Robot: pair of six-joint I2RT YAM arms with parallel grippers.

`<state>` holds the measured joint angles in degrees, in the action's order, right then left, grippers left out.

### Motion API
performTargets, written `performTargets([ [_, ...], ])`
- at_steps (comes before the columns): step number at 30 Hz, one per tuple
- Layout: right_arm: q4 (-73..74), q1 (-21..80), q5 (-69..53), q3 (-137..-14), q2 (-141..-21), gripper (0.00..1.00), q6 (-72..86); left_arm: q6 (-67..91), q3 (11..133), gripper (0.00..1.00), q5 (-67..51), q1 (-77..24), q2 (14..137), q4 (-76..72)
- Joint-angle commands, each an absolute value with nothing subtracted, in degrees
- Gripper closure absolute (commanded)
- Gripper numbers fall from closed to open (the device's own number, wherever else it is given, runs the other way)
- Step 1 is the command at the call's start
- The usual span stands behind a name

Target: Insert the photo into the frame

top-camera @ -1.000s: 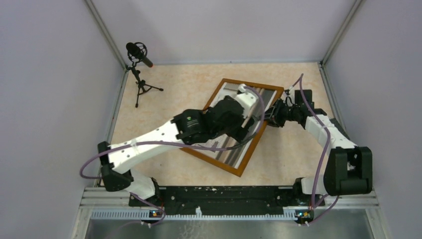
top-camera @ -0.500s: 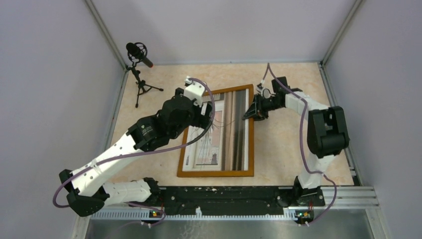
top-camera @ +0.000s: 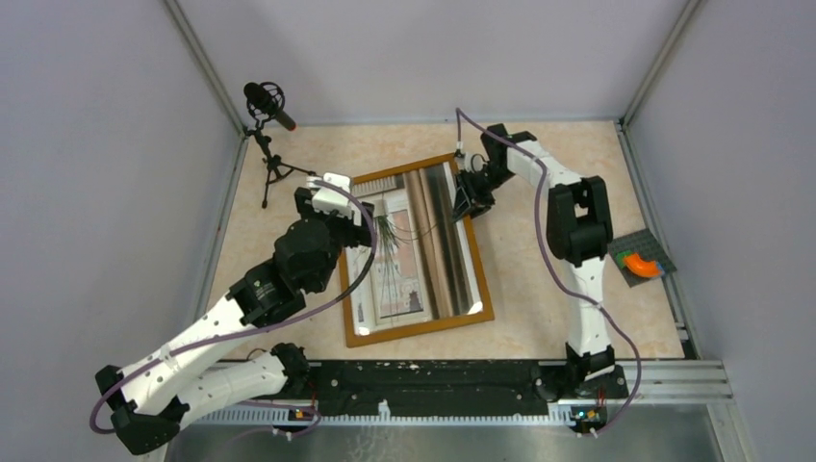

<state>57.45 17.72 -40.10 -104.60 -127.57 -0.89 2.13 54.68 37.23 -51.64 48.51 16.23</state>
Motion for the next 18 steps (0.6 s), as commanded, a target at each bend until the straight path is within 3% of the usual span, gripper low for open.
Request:
performTargets([
  [1,52.1,19.8,-21.3,-116.7,-133.4,0.71,-11.5,0.4,50.8,0.13,41.0,-50.2,44.7,6.1],
  [4,51.7,20.3,-16.4,-124.5,-136.8,0.46,-2.2,0.4,48.5,0.14,42.0,-49.8,43.5,4.9],
  [8,54.9,21.2,-4.8,-129.4,-135.7,0.23,13.0,0.4,46.8,0.14,41.8,-49.4,43.0,4.3],
  [11,52.6,22.7,1.7,-118.7,-127.3,0.21,20.2,0.5,46.8,0.14,41.3,-49.0,43.8,4.8],
  [15,39.9,25.1,4.3,-90.5,-109.0,0.19,30.9,0.4,46.8,0.14,39.8,-48.6,44.5,5.0],
  [18,35.5,27.2,9.0,-71.4,-96.0,0.19,50.2,0.4,46.6,0.15,39.1,-48.3,44.9,5.0],
])
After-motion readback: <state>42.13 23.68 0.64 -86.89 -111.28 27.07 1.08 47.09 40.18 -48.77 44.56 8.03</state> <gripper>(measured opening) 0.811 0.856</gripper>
